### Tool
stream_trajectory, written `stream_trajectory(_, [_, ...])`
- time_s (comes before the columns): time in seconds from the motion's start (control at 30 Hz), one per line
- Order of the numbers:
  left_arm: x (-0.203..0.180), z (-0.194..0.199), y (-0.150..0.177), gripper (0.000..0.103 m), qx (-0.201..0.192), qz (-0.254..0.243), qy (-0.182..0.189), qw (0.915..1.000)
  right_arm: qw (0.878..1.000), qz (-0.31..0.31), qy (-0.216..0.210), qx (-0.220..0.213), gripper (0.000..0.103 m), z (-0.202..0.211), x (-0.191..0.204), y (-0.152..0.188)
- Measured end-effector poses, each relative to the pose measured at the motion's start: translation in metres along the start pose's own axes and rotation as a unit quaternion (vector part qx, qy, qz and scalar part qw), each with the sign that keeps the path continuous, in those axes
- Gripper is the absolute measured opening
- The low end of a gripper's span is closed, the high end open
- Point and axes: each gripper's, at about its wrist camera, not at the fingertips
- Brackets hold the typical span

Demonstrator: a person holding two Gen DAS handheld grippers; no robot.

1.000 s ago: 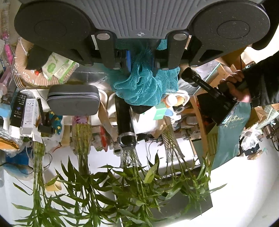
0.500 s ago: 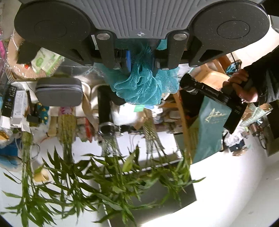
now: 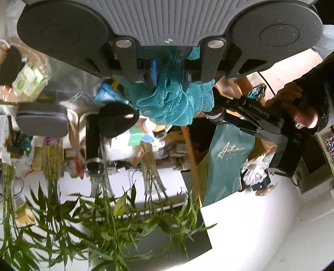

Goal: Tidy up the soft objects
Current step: 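Lower the roll and sponge into the box and open both grippers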

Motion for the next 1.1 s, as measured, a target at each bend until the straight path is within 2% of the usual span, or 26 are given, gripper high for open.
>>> stream_trajectory(0.27, [-0.008, -0.020, 0.032, 0.082, 0.034, 0.005, 0.003, 0.9994, 0.999, -0.004, 0.006, 0.032, 0.024, -0.009, 0.012, 0.020])
stream_trajectory(0.5, [-0.005, -0.021, 0.053, 0.086, 0.015, 0.048, -0.005, 0.9987, 0.999, -0.018, 0.015, 0.045, 0.024, -0.014, 0.013, 0.032])
stream_trajectory(0.67, [-0.010, -0.006, 0.063, 0.093, -0.022, 0.060, 0.003, 0.9980, 0.998, -0.021, 0.020, 0.052, 0.024, -0.017, 0.014, 0.035])
stream_trajectory(0.9, [-0.020, 0.013, 0.077, 0.093, -0.053, 0.074, -0.031, 0.9954, 0.998, -0.024, 0.032, 0.053, 0.024, -0.019, 0.016, 0.037])
stream_trajectory(1.03, [-0.022, 0.025, 0.087, 0.093, -0.070, 0.082, -0.036, 0.9936, 0.998, -0.014, 0.042, 0.055, 0.025, -0.023, 0.021, 0.033])
stream_trajectory(1.1, [-0.021, 0.030, 0.092, 0.093, -0.076, 0.093, -0.037, 0.9921, 0.997, -0.006, 0.050, 0.058, 0.030, -0.030, 0.023, 0.031])
Point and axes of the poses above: each gripper's, at about its wrist camera, not at the fingertips, and z roughly against the way its jaws point, x to its left, y to its underside
